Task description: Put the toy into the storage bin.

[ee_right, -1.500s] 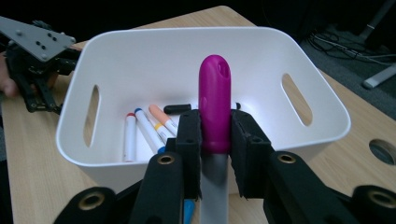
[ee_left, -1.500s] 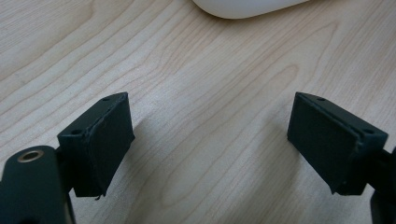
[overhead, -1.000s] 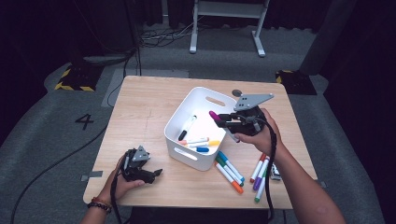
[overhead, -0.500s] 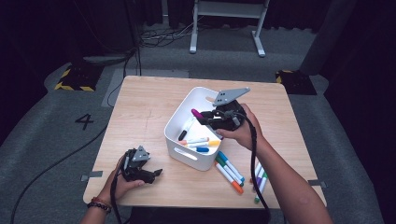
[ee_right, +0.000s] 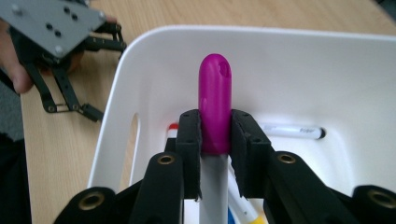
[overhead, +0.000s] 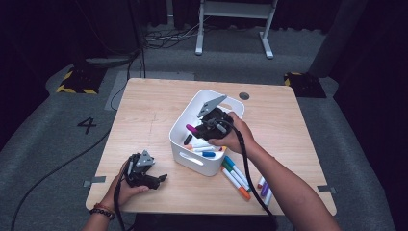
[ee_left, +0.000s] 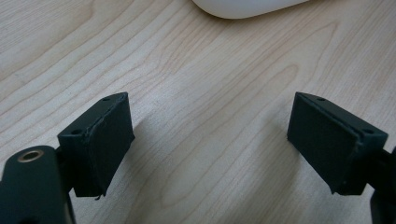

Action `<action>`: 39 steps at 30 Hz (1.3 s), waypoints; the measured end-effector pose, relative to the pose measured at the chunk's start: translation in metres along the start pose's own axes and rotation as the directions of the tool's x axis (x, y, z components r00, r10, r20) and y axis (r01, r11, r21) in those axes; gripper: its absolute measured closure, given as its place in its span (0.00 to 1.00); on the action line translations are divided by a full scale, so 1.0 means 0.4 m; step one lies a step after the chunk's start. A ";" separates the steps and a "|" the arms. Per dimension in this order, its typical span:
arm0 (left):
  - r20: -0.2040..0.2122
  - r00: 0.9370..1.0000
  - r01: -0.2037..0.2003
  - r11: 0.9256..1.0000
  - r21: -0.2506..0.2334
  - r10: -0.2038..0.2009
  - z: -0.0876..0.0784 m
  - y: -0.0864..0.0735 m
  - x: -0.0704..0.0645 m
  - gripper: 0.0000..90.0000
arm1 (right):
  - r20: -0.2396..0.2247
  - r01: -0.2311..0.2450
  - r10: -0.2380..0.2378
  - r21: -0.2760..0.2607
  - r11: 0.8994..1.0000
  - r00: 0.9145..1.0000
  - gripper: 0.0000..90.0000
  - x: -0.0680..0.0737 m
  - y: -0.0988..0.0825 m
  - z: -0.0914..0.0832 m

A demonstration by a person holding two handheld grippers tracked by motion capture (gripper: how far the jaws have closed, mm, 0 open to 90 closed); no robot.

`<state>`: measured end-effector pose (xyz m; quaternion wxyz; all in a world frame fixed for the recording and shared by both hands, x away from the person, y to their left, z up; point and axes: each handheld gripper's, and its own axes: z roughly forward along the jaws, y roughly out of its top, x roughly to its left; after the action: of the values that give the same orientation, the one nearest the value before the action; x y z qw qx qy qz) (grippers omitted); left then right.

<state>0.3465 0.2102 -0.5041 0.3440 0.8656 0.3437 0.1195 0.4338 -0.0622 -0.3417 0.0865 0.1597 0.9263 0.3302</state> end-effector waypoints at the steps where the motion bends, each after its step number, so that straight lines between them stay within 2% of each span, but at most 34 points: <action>1: 0.000 1.000 -0.001 1.000 0.000 0.001 0.000 0.000 0.000 0.16 | -0.009 -0.011 0.012 0.026 1.000 1.000 0.83 0.003 0.000 0.009; 2: 0.000 1.000 0.000 1.000 0.000 0.000 0.000 0.000 0.000 0.16 | -0.014 -0.002 0.002 0.038 0.999 1.000 0.83 0.002 0.000 0.019; 3: 0.000 1.000 0.000 1.000 0.000 0.000 0.000 0.000 0.000 0.16 | -0.020 -0.014 0.016 0.063 0.998 1.000 0.83 0.005 -0.001 0.027; 6: 0.000 1.000 0.000 1.000 0.000 0.000 0.000 0.000 0.000 0.16 | -0.029 0.030 -0.027 0.087 0.996 0.999 0.83 0.007 -0.002 0.054; 9: 0.000 1.000 -0.001 1.000 0.000 0.001 0.000 0.000 0.000 0.16 | -0.035 0.032 -0.028 0.122 0.992 0.999 0.83 0.014 -0.003 0.069; 12: -0.001 1.000 -0.001 1.000 -0.001 0.001 0.000 0.000 0.000 0.16 | -0.044 0.057 -0.052 0.133 0.989 0.998 0.83 0.017 -0.003 0.080; 20: -0.001 1.000 -0.001 1.000 0.000 0.001 0.000 0.000 0.000 0.16 | -0.046 0.065 -0.058 0.157 0.985 0.997 0.83 0.026 -0.009 0.094; 21: -0.001 1.000 -0.001 1.000 0.000 0.001 0.000 0.000 0.000 0.16 | -0.040 0.067 -0.061 0.147 0.987 0.997 0.83 0.024 -0.009 0.093; 22: -0.001 1.000 -0.001 1.000 0.000 0.001 0.000 0.000 0.000 0.16 | -0.040 0.043 -0.038 0.152 0.987 0.998 0.83 0.025 -0.010 0.089; 24: 0.001 1.000 0.001 1.000 0.000 -0.001 0.000 0.000 -0.001 0.16 | -0.037 0.057 -0.053 0.137 0.989 0.998 0.82 0.020 -0.012 0.085; 26: -0.001 1.000 0.000 1.000 0.000 0.000 0.000 0.000 0.000 0.16 | -0.024 0.038 -0.036 0.119 0.992 0.999 0.80 0.017 -0.016 0.076; 29: 0.000 1.000 0.000 1.000 0.000 0.000 0.000 0.000 0.000 0.16 | -0.023 0.019 -0.017 0.080 0.997 1.000 0.77 0.009 -0.022 0.050; 32: 0.000 1.000 0.000 1.000 0.000 0.000 0.000 0.000 0.000 0.16 | -0.032 -0.019 0.022 0.063 0.998 0.999 0.75 0.009 -0.028 0.026; 35: 0.005 1.000 0.004 1.000 -0.002 -0.004 0.001 -0.001 -0.001 0.16 | -0.014 -0.013 0.013 0.037 0.999 1.000 0.72 0.010 -0.032 0.008; 37: 0.000 1.000 0.000 1.000 0.000 0.000 0.000 0.000 0.000 0.16 | -0.003 0.005 -0.005 -0.007 1.000 1.000 0.70 0.007 -0.041 -0.017; 39: 0.000 1.000 0.000 1.000 0.000 0.000 0.000 0.000 0.000 0.16 | 0.001 0.000 0.000 -0.049 0.999 1.000 0.70 0.006 -0.051 -0.038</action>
<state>0.3465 0.2102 -0.5041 0.3439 0.8656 0.3437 0.1197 0.4226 -0.0850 -0.3430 0.0907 0.1579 0.9179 0.3525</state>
